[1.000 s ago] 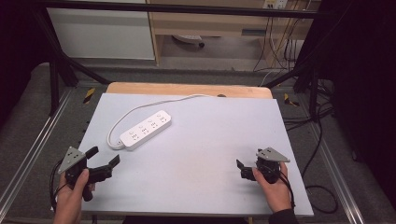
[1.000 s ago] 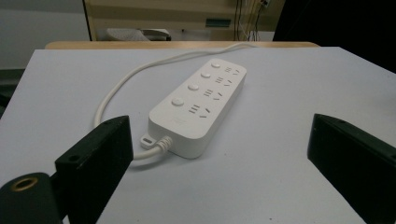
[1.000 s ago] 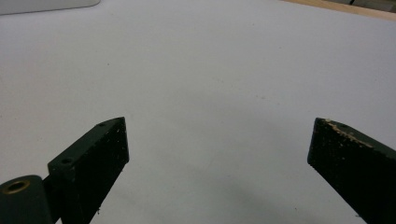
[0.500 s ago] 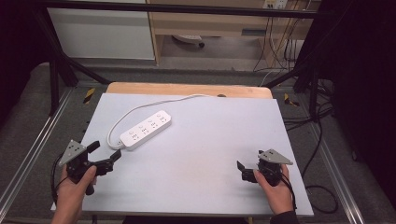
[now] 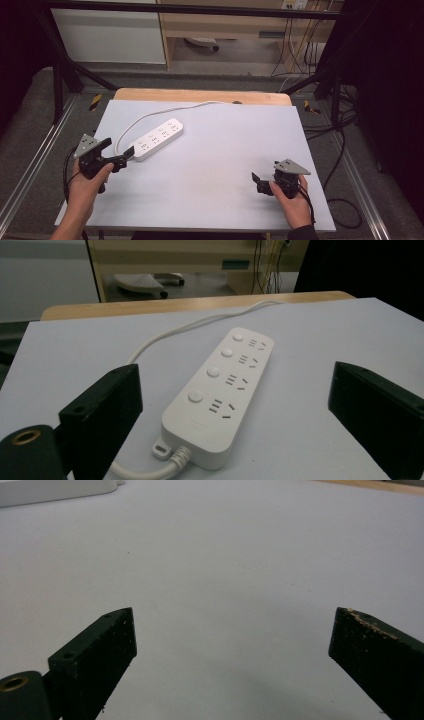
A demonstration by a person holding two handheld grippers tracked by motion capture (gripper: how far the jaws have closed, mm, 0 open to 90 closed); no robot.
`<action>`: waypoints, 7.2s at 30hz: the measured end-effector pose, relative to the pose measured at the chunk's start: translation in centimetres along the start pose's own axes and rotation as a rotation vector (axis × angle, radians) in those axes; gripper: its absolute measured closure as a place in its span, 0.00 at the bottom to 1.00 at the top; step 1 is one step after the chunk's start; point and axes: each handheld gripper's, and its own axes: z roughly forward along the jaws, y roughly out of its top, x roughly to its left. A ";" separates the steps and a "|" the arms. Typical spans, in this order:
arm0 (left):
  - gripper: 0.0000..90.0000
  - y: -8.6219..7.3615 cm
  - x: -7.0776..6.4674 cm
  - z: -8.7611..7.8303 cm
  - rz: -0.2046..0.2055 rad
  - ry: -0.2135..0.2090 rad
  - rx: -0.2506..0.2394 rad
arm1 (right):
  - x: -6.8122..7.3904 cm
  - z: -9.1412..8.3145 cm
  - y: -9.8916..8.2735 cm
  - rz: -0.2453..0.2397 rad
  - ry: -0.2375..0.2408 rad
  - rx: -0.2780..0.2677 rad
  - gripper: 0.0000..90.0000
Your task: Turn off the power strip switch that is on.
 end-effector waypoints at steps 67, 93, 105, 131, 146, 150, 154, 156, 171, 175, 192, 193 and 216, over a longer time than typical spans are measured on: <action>0.11 4.3 0.4 8.1 0.006 0.084 0.111 | -1.1 -0.2 -0.4 0.041 0.007 0.022 0.04; 0.11 3.5 1.0 9.2 0.011 0.123 0.144 | -1.1 -0.3 -0.6 0.047 0.008 0.033 0.04; 0.21 3.2 0.4 10.0 0.022 0.116 0.171 | -1.2 -0.2 -0.6 0.047 0.007 0.038 0.04; 0.91 1.5 0.4 11.0 0.016 0.059 0.172 | -1.3 -0.3 -0.7 0.068 -0.002 0.034 0.04; 1.00 0.5 0.5 11.7 -0.004 0.015 0.169 | -1.6 -0.5 -0.6 0.060 -0.004 0.023 0.04; 1.00 0.5 0.3 11.8 0.000 0.004 0.158 | -1.5 -0.5 -0.5 0.061 -0.004 0.023 0.04; 1.00 0.3 0.4 12.2 0.024 0.033 0.176 | -1.5 -0.4 -0.5 0.061 -0.002 0.027 0.04; 1.00 0.1 0.6 12.4 0.019 0.041 0.187 | -1.4 -0.4 -0.5 0.059 0.001 0.026 0.04; 1.00 -0.2 0.3 13.1 0.038 0.044 0.194 | -1.4 -0.4 -0.4 0.057 0.007 0.023 0.04; 1.00 -0.2 0.2 13.1 0.043 0.044 0.198 | -1.3 -0.4 -0.4 0.053 0.009 0.024 0.04; 1.00 -0.5 0.3 13.5 0.036 0.045 0.208 | -1.4 -0.3 -0.5 0.056 0.014 0.033 0.04; 1.00 -0.5 0.3 13.5 0.036 0.046 0.208 | -1.4 -0.3 -0.5 0.056 0.014 0.033 0.04; 1.00 -0.7 0.3 13.6 0.045 0.047 0.214 | -1.4 -0.2 -0.5 0.053 0.015 0.039 0.04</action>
